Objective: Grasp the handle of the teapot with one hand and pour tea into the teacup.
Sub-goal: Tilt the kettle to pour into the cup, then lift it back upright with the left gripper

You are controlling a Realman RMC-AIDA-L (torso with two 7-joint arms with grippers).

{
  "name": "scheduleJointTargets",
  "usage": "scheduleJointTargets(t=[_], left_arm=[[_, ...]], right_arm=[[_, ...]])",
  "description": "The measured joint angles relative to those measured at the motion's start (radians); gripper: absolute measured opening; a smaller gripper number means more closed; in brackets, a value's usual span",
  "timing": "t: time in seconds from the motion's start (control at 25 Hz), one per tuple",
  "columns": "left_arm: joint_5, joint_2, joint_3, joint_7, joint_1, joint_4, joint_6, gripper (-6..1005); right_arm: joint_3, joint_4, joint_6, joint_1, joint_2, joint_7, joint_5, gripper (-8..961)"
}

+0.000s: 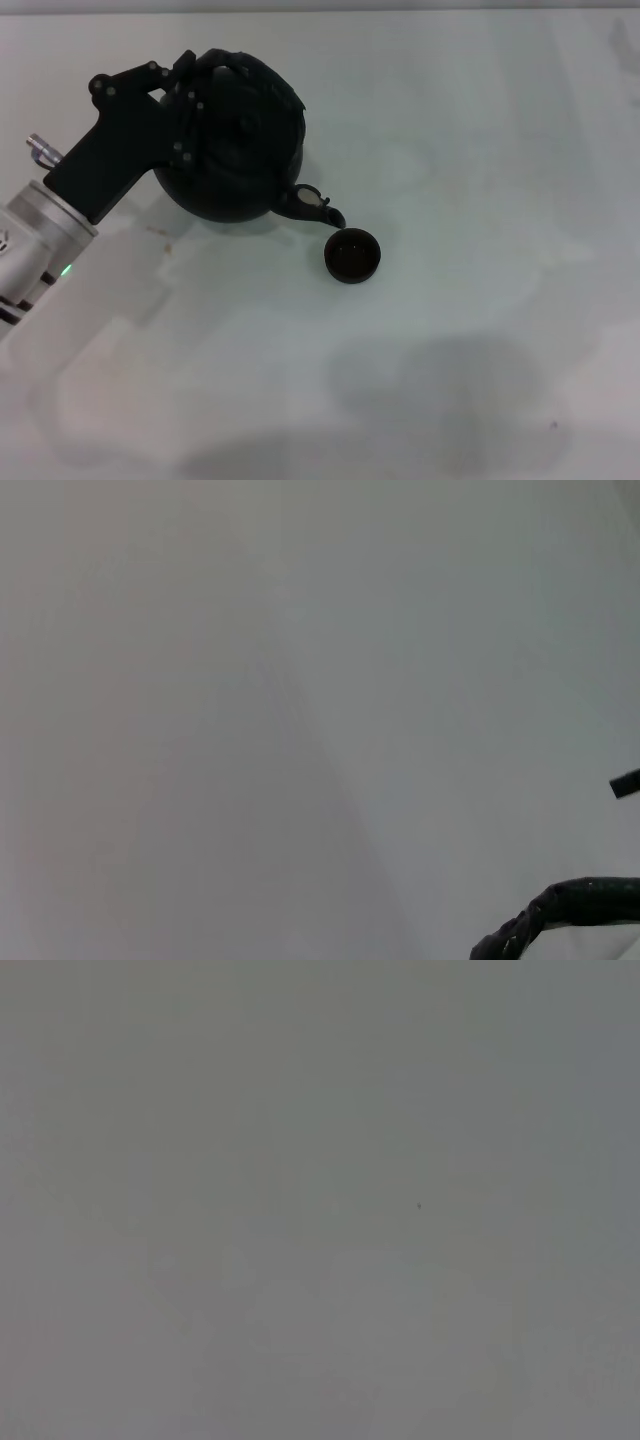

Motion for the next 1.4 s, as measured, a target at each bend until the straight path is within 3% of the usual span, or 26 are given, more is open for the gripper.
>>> scheduleJointTargets(t=[1.4], left_arm=[[0.034,0.008,0.0,0.01,-0.033,-0.026,-0.004,113]], right_arm=[[0.002,0.005,0.01,-0.01,0.006,0.018,0.001,858]])
